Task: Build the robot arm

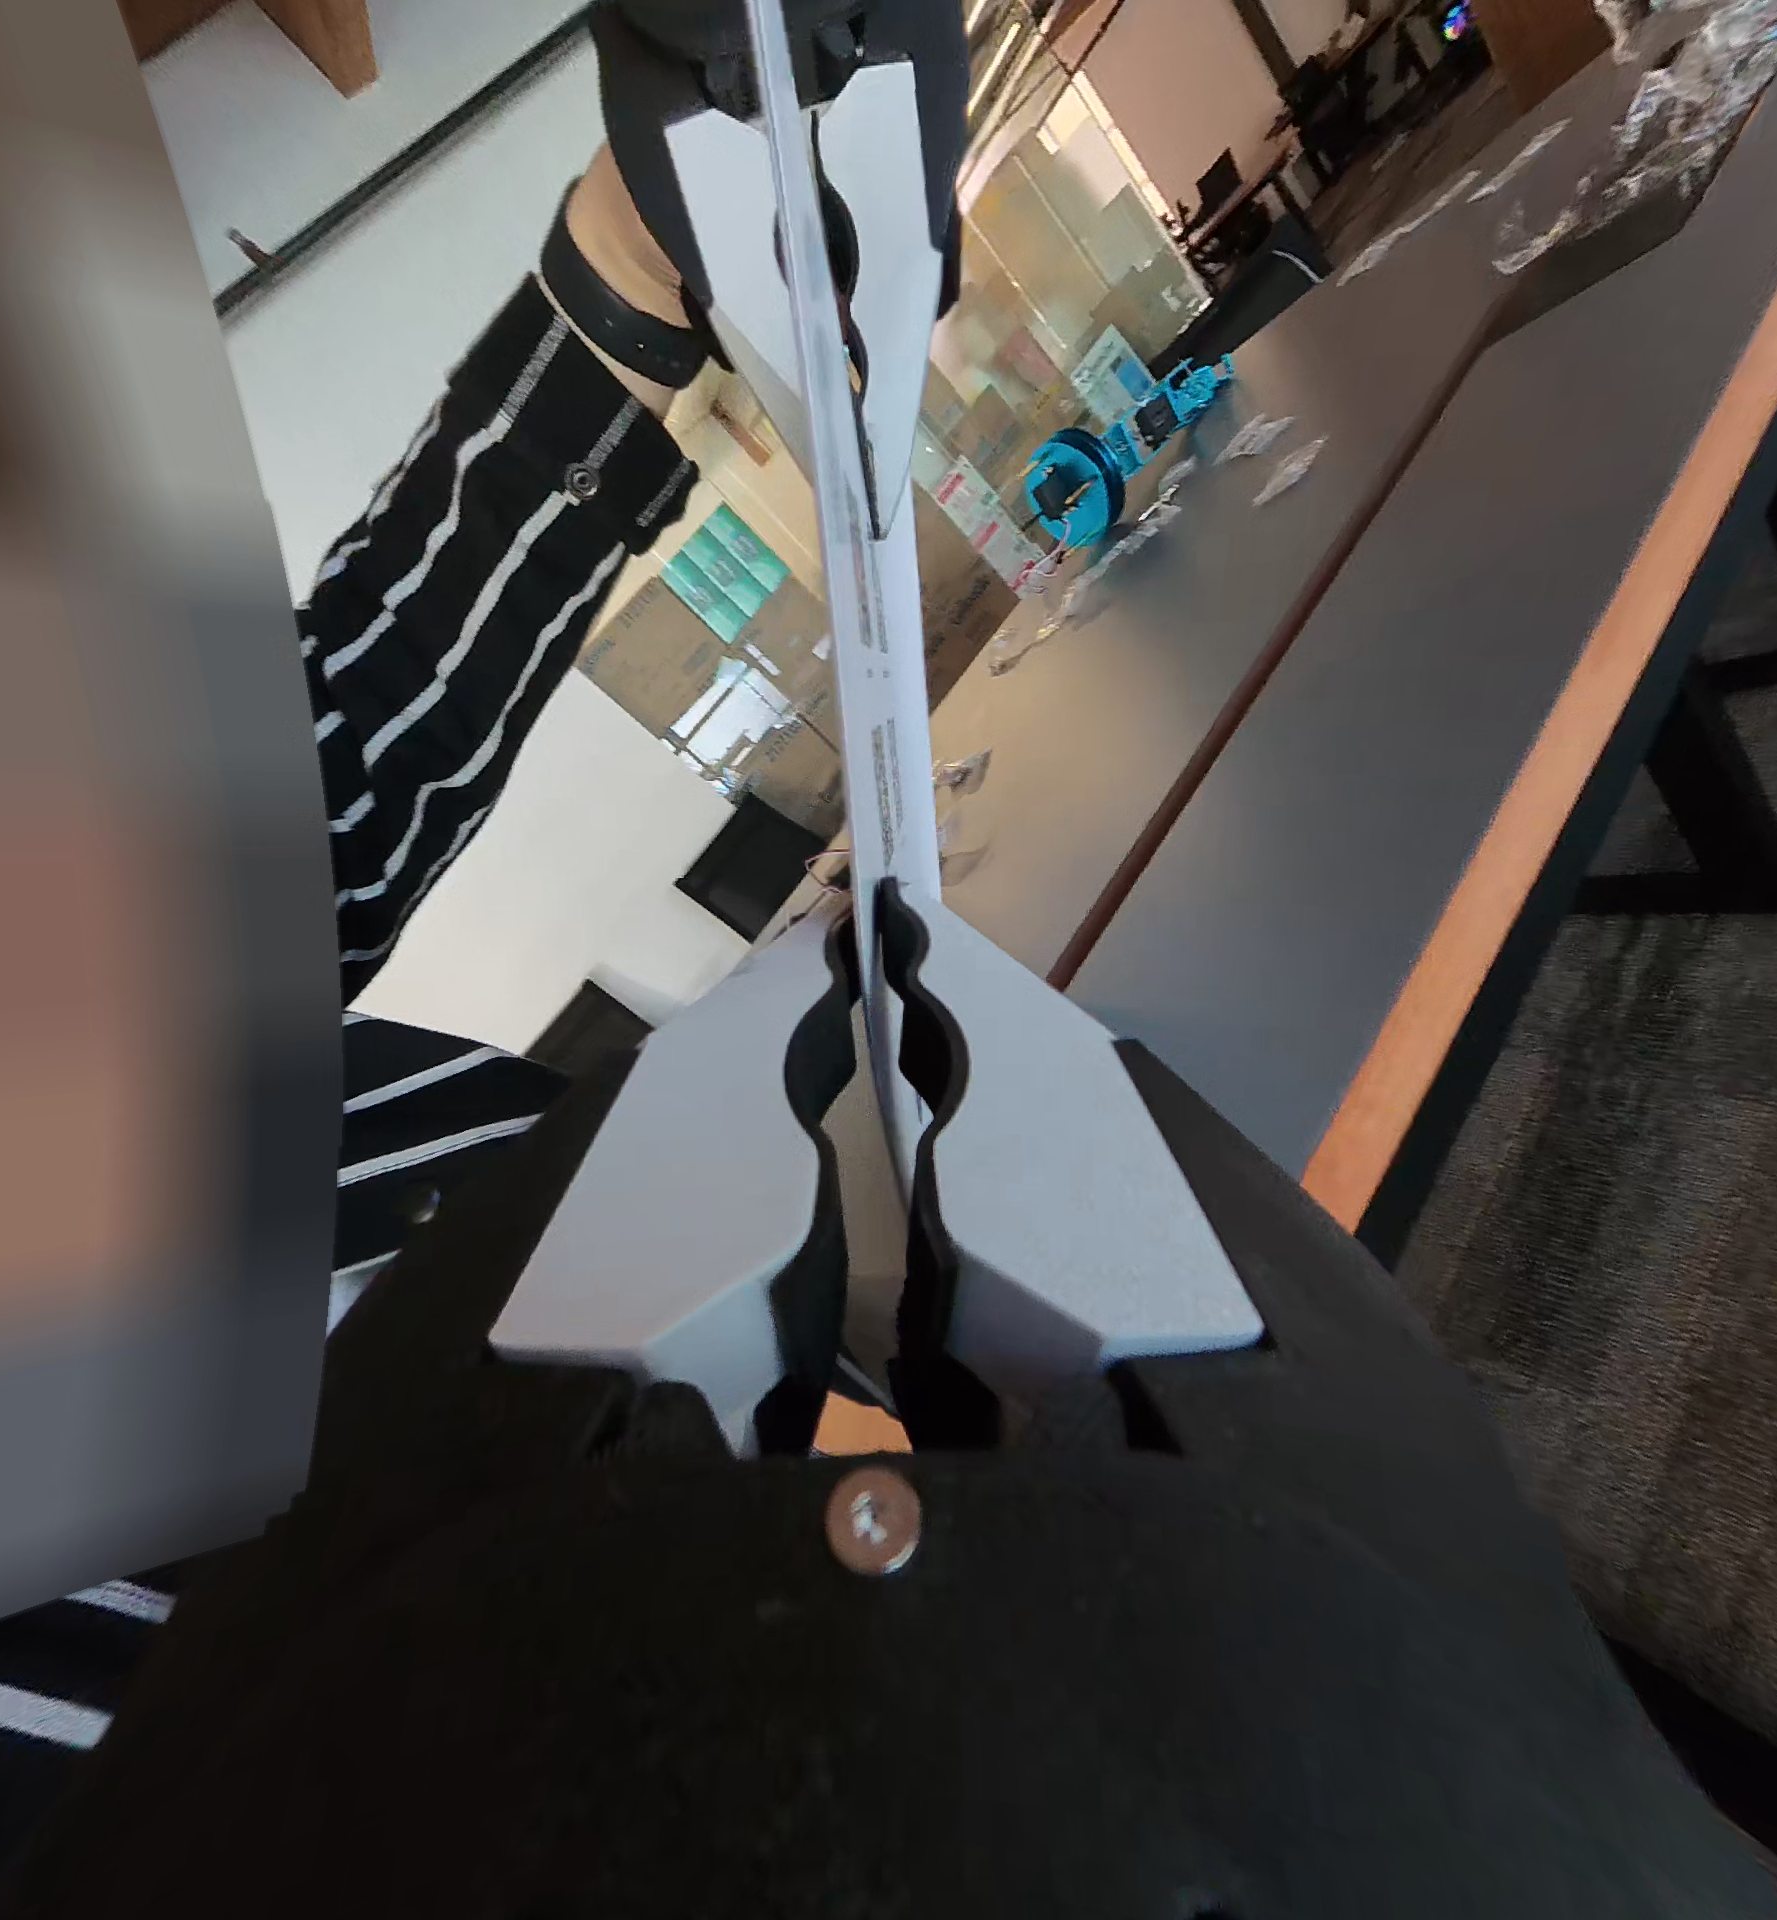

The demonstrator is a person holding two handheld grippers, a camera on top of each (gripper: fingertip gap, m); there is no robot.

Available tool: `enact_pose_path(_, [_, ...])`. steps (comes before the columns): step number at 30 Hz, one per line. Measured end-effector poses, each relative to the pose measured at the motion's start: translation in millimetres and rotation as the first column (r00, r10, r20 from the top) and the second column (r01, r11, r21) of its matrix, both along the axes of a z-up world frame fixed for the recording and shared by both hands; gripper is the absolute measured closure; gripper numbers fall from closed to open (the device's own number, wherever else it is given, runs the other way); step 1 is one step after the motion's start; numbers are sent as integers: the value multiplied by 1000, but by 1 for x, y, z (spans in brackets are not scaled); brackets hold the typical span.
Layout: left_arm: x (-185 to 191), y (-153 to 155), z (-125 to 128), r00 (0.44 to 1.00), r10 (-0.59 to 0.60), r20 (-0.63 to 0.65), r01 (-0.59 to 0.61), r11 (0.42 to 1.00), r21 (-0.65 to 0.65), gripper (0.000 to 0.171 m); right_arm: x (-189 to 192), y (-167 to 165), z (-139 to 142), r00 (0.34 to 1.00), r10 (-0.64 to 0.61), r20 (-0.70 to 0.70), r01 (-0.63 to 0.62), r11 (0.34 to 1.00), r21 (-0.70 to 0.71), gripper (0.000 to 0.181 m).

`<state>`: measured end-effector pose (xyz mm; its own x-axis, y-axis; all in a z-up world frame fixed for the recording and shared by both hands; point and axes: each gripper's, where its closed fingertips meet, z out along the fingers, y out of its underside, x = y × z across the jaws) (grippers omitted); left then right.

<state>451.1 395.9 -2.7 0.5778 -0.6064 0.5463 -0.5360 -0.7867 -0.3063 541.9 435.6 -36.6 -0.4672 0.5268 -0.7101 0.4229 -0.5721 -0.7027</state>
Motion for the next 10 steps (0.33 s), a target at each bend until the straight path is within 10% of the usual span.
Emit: enact_pose_path(10, [-7,5,-5,999,12,-48,-12,1000,-4,171,-8,7,-8,993,-99,62,96,993,62,181])
